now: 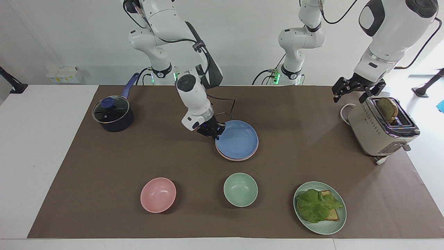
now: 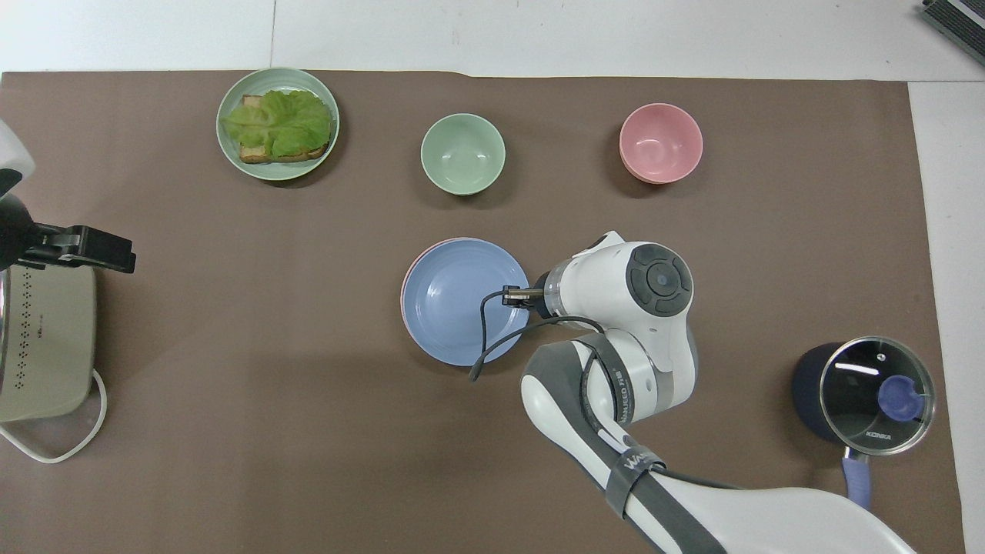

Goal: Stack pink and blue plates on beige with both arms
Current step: 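Open the right gripper and withdraw it from the blue plate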

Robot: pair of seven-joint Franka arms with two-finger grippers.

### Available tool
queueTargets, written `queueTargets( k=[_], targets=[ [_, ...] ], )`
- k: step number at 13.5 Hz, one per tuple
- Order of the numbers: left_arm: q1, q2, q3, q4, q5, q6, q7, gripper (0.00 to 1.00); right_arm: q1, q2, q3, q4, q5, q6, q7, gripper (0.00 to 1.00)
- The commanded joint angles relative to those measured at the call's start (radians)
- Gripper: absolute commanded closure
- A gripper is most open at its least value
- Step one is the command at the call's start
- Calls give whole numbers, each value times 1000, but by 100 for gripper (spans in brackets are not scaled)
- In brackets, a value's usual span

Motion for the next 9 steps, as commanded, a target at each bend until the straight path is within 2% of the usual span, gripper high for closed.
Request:
queueTargets(
  k=[1, 5, 9],
  targets=[
    [5, -3, -4, 4, 13, -11, 11, 0, -14, -31, -8, 4, -28, -9, 34, 0],
    [5, -3, -4, 4, 13, -13, 12, 0, -148, -149, -9, 19, -192, -124, 24, 0],
    [5, -3, -4, 4, 13, -11, 12, 0, -319, -282, -9, 17, -278, -308, -8, 0]
  ],
)
